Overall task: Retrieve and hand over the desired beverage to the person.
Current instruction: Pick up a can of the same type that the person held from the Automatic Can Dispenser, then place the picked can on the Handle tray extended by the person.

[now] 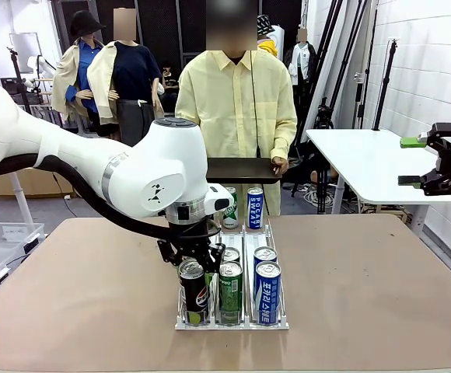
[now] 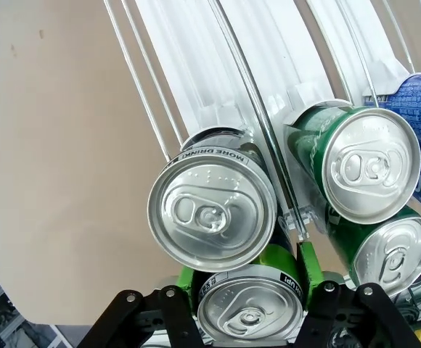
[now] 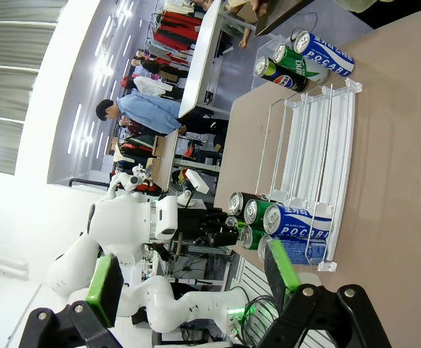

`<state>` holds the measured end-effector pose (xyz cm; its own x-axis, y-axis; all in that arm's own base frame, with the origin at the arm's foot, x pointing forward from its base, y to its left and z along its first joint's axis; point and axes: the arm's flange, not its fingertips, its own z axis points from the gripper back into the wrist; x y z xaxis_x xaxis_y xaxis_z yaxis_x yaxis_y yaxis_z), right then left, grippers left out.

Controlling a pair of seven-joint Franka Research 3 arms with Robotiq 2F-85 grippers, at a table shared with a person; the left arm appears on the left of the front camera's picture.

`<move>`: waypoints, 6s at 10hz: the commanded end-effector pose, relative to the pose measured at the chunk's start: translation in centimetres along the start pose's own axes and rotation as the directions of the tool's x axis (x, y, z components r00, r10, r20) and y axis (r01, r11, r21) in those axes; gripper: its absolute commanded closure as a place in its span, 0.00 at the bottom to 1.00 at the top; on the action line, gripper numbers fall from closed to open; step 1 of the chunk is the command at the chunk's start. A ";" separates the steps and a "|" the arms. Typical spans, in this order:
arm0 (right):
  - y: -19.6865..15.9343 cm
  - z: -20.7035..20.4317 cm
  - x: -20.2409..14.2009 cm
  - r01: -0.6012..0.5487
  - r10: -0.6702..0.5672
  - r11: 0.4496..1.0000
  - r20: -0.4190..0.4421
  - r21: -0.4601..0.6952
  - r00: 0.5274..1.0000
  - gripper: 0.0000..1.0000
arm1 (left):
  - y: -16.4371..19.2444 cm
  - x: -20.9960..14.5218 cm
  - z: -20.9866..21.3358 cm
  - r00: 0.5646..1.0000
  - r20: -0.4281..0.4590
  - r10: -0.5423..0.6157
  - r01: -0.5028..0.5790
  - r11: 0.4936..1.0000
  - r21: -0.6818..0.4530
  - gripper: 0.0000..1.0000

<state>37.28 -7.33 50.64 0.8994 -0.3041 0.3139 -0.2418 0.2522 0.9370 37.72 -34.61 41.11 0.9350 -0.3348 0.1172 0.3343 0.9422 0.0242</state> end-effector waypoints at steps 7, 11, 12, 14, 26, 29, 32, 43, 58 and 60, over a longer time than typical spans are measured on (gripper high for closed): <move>0.2 0.0 0.1 -0.007 0.007 1.000 0.001 0.015 1.000 0.00 | 1.8 0.1 15.3 0.995 0.076 0.059 -0.066 0.994 0.088 1.00; 0.2 0.0 0.1 -0.007 0.007 1.000 0.001 0.015 1.000 0.00 | 7.5 -1.0 19.6 0.995 0.098 0.028 -0.037 0.995 0.092 1.00; 0.2 0.0 0.1 -0.007 0.007 1.000 0.001 0.015 1.000 0.00 | 9.5 -1.8 19.7 0.996 0.087 0.032 -0.042 0.994 0.105 1.00; 0.2 0.0 0.1 -0.007 0.007 1.000 0.001 0.015 1.000 0.00 | 14.0 -4.0 19.9 0.993 0.092 0.072 -0.083 0.989 0.122 1.00; 0.2 0.0 0.1 -0.007 0.007 1.000 0.001 0.015 1.000 0.00 | 19.7 -8.0 19.0 0.977 0.126 0.172 -0.184 0.979 0.089 1.00; 0.2 0.0 0.1 -0.007 0.007 1.000 0.001 0.015 1.000 0.00 | 19.7 -8.0 19.0 0.977 0.126 0.172 -0.184 0.979 0.089 1.00; 0.2 0.0 0.1 -0.007 0.007 1.000 0.001 0.015 1.000 0.00 | 19.7 -8.0 19.0 0.977 0.126 0.172 -0.184 0.979 0.089 1.00; 0.2 0.0 0.1 -0.007 0.007 1.000 0.001 0.015 1.000 0.00 | 19.7 -8.0 19.0 0.977 0.126 0.172 -0.184 0.979 0.089 1.00; 0.2 0.0 0.1 -0.007 0.007 1.000 0.001 0.015 1.000 0.00 | 19.7 -8.0 19.0 0.977 0.126 0.172 -0.184 0.979 0.089 1.00; 0.2 0.0 0.1 -0.007 0.007 1.000 0.001 0.015 1.000 0.00 | 19.7 -8.0 19.0 0.977 0.126 0.172 -0.184 0.979 0.089 1.00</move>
<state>37.26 -7.37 50.64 0.8996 -0.3040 0.3135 -0.2414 0.2520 0.9371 34.51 -13.12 58.72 0.9568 -0.1704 0.2356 0.1519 0.9839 0.0945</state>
